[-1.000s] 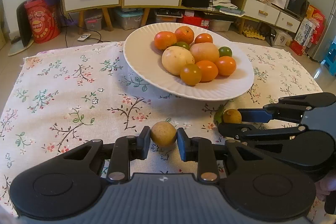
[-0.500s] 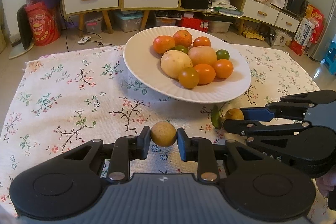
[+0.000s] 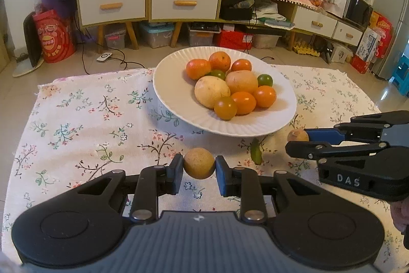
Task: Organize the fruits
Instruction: 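Carry both small fruits with both tools over the white bowl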
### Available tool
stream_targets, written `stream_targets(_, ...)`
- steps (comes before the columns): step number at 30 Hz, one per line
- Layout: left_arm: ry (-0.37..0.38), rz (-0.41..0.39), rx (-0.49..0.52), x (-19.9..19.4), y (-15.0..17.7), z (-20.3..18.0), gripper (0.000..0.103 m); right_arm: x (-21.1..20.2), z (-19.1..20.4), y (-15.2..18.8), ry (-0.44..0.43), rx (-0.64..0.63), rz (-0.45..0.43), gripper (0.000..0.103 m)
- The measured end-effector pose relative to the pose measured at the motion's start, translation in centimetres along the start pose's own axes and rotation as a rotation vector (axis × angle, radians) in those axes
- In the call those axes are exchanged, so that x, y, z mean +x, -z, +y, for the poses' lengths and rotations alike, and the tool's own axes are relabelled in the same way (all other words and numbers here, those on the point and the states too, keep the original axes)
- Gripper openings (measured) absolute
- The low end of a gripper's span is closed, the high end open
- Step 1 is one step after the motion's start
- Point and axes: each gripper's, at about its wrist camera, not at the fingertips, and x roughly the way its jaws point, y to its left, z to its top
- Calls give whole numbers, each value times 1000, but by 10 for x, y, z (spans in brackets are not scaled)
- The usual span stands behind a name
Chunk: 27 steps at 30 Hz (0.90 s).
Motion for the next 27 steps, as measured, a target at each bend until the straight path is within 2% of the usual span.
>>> stream_targets(13,7,-67,-32,-5,-20,-4,1,-10,-22,-14,-3,85,-60,22)
stream_targets(27,-11,-101,-74,26,-39,-3,2,8,-49,-28,21,161,-93,22)
